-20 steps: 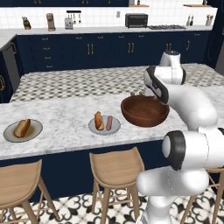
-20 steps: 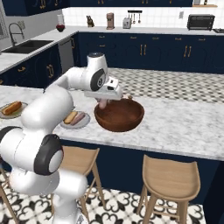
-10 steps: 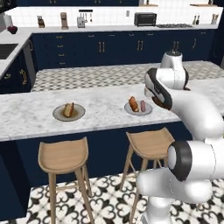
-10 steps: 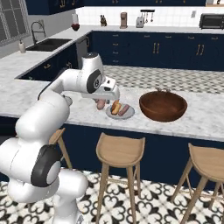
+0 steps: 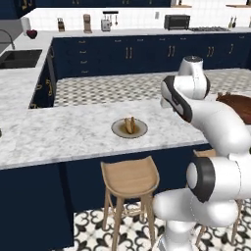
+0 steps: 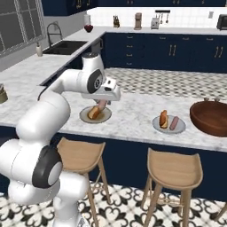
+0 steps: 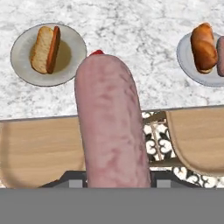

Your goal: Place one bun and one sausage from the bowl on each plate.

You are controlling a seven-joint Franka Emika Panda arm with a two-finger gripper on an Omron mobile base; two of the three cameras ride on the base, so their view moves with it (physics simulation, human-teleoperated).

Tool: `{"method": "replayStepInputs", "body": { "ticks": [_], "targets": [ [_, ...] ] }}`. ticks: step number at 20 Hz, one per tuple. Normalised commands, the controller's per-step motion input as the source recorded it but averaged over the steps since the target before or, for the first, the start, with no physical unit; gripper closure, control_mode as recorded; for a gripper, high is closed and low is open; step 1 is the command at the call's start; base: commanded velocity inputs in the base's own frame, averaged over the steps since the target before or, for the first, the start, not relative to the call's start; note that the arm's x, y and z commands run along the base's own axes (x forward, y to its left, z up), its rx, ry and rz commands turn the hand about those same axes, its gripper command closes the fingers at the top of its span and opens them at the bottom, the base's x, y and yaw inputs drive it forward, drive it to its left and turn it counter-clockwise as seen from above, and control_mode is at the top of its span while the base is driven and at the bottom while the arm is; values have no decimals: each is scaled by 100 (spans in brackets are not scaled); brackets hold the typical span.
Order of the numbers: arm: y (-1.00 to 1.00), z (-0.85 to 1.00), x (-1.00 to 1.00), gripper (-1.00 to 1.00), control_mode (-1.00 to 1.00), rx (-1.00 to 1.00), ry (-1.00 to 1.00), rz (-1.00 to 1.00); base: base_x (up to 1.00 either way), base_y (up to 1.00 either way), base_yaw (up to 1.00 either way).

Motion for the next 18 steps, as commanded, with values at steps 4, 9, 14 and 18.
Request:
{"method": "replayStepInputs", "body": {
  "ticks": [4, 9, 14, 18],
  "targets": [
    [0, 0, 0, 100, 100, 0, 0, 0, 97, 36, -9],
    [0, -1, 57, 100, -100, 0, 9, -4, 40, 0, -4],
    [5, -35, 57, 100, -100, 4, 11, -1, 0, 0, 0],
    [16, -54, 55, 100, -100, 0, 4, 0, 0, 0, 0]
  ]
}}
